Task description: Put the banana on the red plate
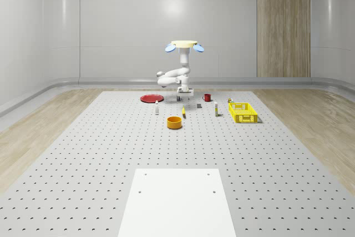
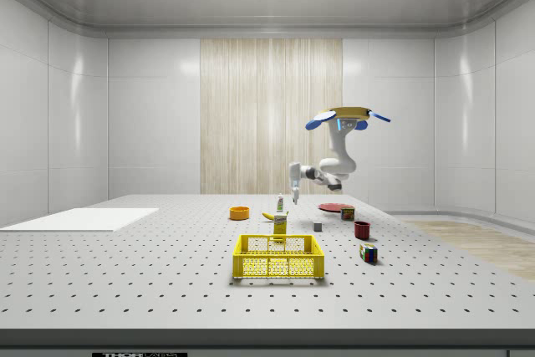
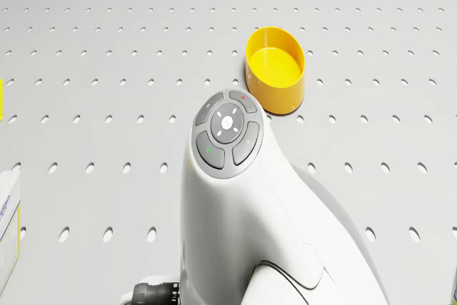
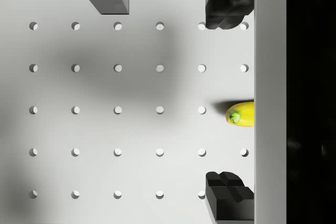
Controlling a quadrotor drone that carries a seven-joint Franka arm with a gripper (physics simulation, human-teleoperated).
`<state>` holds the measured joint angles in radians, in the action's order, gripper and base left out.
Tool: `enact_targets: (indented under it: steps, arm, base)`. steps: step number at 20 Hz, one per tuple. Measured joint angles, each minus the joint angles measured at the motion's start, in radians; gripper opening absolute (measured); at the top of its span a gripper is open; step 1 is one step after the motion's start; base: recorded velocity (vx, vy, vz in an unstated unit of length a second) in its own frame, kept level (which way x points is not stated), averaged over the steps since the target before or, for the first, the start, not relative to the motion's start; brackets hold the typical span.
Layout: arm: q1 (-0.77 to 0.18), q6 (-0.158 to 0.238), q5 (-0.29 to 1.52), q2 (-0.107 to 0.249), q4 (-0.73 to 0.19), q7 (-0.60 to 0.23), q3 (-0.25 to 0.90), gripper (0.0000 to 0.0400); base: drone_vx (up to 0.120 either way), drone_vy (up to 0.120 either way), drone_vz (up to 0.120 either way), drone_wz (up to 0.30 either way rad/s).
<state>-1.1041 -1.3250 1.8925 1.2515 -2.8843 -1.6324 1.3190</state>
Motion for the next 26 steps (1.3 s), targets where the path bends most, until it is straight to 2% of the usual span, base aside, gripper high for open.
enact_targets:
  steps: [2,12,19,24,26]
  arm:
    - [-0.002,-0.008,-0.004,0.008,0.001,-0.002,0.002,0.0400]
    - [-0.014,-0.045,-0.023,0.048,0.003,-0.013,0.012,0.0400]
    - [-0.020,-0.068,-0.035,0.074,0.004,-0.019,0.018,0.0400]
    - [-0.025,-0.084,-0.043,0.091,0.005,-0.023,0.021,0.0400]
    - [-0.027,-0.090,-0.046,0.097,0.006,-0.024,0.023,0.0400]
  base:
    - [0.120,-0.020,0.000,0.000]
    - [0.120,0.000,-0.120,0.000]
    - [0.120,-0.011,-0.006,0.000]
    - [0.008,0.000,-0.080,0.000]
    - [0.120,0.000,-0.040,0.000]
